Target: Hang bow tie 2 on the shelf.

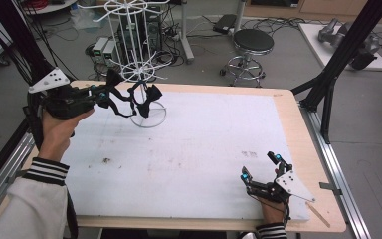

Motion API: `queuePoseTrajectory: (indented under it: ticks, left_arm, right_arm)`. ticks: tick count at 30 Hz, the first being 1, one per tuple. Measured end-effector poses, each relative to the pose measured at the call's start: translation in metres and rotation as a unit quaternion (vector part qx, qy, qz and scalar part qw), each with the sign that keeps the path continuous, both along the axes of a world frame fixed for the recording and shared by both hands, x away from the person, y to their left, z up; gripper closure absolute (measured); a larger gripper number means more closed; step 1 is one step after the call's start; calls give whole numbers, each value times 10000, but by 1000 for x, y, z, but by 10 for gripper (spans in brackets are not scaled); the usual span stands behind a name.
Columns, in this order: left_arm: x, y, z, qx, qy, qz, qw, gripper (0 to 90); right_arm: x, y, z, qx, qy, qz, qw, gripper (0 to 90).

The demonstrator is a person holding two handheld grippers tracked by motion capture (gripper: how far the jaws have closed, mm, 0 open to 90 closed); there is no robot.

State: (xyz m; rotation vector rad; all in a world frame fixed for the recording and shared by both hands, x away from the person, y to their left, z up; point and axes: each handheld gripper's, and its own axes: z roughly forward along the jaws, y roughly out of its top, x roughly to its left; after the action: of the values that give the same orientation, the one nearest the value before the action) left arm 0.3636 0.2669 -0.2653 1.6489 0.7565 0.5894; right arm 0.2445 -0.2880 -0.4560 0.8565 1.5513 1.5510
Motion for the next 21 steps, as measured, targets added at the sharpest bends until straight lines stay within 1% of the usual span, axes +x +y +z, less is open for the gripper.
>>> queuePoseTrajectory:
  ticks: [4,5,9,11,12,17,18,20,21]
  left_arm:
    - [5,2,1,-9,-18,51,10000,761]
    - [6,2,1,24,-10,81,10000,761]
    - [13,5,-2,19,27,166,9999,761]
    - [17,6,-2,33,36,207,9998,761]
    - [19,6,-3,38,55,228,9997,761]
    - [27,3,-4,19,68,276,9996,761]
    - [27,2,-4,40,64,266,9996,761]
    - [29,-1,-4,104,50,289,9995,761]
    - [30,-1,-4,103,55,286,9995,761]
  right_arm:
    - [0,0,0,10,5,-2,10000,12]
    - [0,0,0,11,3,2,10000,11]
    - [0,0,0,19,8,5,10000,11]
    - [0,0,0,48,55,-1,10000,11]
    - [0,0,0,26,19,-11,10000,12]
    - [0,0,0,49,51,-9,10000,12]
    - [0,0,0,36,28,-12,10000,12]
    - [0,0,0,46,53,3,10000,11]
    - [0,0,0,33,28,-2,10000,12]
